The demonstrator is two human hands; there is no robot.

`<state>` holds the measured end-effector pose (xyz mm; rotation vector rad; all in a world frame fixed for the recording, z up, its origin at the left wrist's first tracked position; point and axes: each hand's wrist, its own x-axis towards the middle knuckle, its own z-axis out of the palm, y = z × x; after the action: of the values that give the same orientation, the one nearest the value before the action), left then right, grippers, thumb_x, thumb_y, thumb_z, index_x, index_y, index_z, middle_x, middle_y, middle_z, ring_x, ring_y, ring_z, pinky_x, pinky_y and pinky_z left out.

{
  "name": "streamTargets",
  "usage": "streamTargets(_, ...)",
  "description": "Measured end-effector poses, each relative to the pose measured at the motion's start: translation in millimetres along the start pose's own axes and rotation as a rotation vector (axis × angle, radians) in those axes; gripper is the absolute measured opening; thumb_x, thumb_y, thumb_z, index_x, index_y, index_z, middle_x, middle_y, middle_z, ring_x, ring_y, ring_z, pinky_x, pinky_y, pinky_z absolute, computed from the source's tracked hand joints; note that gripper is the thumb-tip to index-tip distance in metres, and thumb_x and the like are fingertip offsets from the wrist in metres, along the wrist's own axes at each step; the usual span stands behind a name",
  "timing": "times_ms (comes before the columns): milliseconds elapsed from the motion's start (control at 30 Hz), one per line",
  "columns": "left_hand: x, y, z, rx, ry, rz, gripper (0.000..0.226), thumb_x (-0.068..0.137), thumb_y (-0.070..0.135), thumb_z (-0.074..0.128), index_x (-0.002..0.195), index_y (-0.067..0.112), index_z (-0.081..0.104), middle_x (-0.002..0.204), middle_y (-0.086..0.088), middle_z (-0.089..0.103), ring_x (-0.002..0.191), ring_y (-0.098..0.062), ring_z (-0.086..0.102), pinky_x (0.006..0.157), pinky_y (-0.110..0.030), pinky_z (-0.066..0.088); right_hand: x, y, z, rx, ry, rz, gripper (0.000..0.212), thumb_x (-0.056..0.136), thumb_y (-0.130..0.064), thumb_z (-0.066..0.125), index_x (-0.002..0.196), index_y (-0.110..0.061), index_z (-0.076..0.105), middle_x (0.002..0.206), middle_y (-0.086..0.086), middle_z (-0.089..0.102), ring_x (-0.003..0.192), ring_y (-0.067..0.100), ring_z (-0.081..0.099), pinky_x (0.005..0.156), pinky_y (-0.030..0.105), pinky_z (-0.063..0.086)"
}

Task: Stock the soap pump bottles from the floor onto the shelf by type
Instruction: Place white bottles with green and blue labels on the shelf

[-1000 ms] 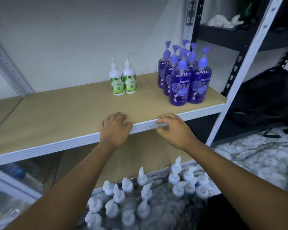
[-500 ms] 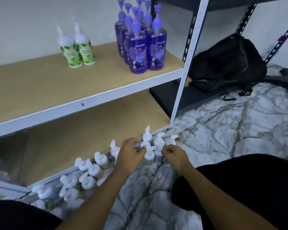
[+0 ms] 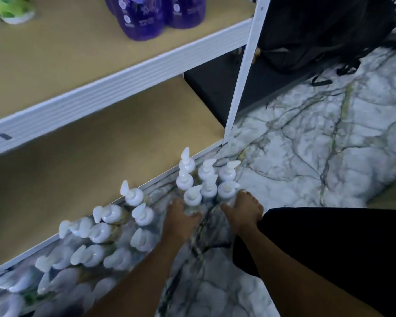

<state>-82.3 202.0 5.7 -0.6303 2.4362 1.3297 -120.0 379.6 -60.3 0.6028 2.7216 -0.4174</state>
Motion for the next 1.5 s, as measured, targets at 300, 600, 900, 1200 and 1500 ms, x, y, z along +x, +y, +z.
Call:
streamTargets(300,54,-18,25,0.043,0.027,0.058,0.042,0.065,0.035,0.076,0.100,0.027,0.054,0.096,0.008,0.066,0.086,-0.016,0.066,0.072,-0.042,0.057,21,-15,1,-0.030,0.028,-0.011,0.071,0.064,-0.086,0.034,0.108,-0.035,0.057,0.103,-0.006,0.066,0.099,0.025,0.067,0.087,0.042,0.051)
streamTargets(600,36,-20,16,-0.057,0.026,0.032,0.060,0.076,0.021,0.081,0.129,0.031,0.056,0.111,0.015,0.061,0.103,-0.010,0.058,0.087,-0.027,0.043,15,-2,-3,0.152,-0.084,0.039,0.073,0.049,-0.081,0.057,0.099,-0.029,0.062,0.102,-0.003,0.067,0.098,0.027,0.066,0.084,0.041,0.053)
streamTargets(900,-13,25,-67,-0.126,0.031,0.227,0.068,0.064,0.038,0.078,0.128,0.039,0.053,0.113,0.011,0.070,0.102,-0.009,0.067,0.087,-0.034,0.056,-41,-10,-89,0.884,-0.114,0.023,0.058,0.061,-0.041,0.085,0.104,-0.017,0.056,0.103,0.006,0.066,0.098,0.029,0.065,0.088,0.048,0.055)
streamTargets(1200,-93,88,-219,-0.300,0.252,0.394,0.033,0.077,0.023,0.082,0.100,0.033,0.060,0.102,0.008,0.070,0.095,-0.012,0.068,0.084,-0.033,0.056,-149,-112,-222,1.077,-0.257,-0.457,0.028,0.084,-0.018,0.076,0.106,-0.014,0.059,0.097,0.003,0.064,0.082,0.013,0.066,0.062,0.018,0.051)
streamTargets(1500,-189,78,-334,-0.607,0.450,0.373,0.029,0.086,0.032,0.070,0.115,0.033,0.068,0.109,-0.003,0.073,0.101,-0.023,0.071,0.078,-0.038,0.056,-257,-222,-281,1.151,-0.702,-0.719,0.033,0.086,-0.032,0.072,0.116,-0.019,0.067,0.098,0.004,0.076,0.093,0.023,0.072,0.091,0.045,0.055)
